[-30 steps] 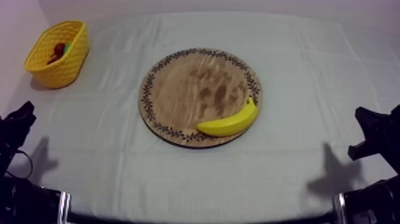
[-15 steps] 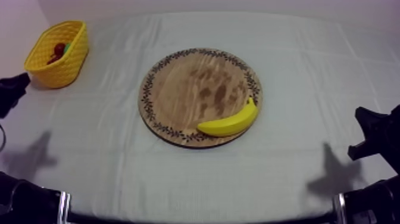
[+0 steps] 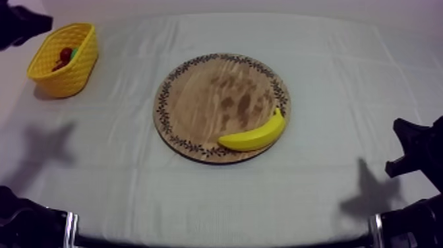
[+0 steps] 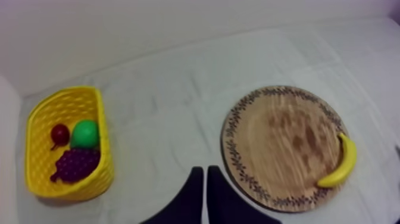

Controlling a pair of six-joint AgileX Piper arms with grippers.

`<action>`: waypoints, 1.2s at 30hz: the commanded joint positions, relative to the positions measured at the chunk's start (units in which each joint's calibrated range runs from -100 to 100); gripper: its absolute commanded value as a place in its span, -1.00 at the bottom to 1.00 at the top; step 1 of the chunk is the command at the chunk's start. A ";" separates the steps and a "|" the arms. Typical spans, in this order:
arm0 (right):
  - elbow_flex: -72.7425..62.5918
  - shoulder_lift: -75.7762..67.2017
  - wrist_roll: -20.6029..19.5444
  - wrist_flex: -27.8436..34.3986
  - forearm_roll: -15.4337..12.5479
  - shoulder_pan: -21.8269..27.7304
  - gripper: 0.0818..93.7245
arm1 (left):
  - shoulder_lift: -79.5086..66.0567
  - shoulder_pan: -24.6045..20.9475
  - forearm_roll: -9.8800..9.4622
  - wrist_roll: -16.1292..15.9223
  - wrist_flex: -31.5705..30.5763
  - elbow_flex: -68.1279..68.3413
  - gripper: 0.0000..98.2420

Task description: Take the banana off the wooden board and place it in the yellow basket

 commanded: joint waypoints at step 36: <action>-0.03 0.03 0.00 0.01 0.00 0.01 -1.00 | 53.02 24.08 1.64 1.08 12.06 -39.29 -0.56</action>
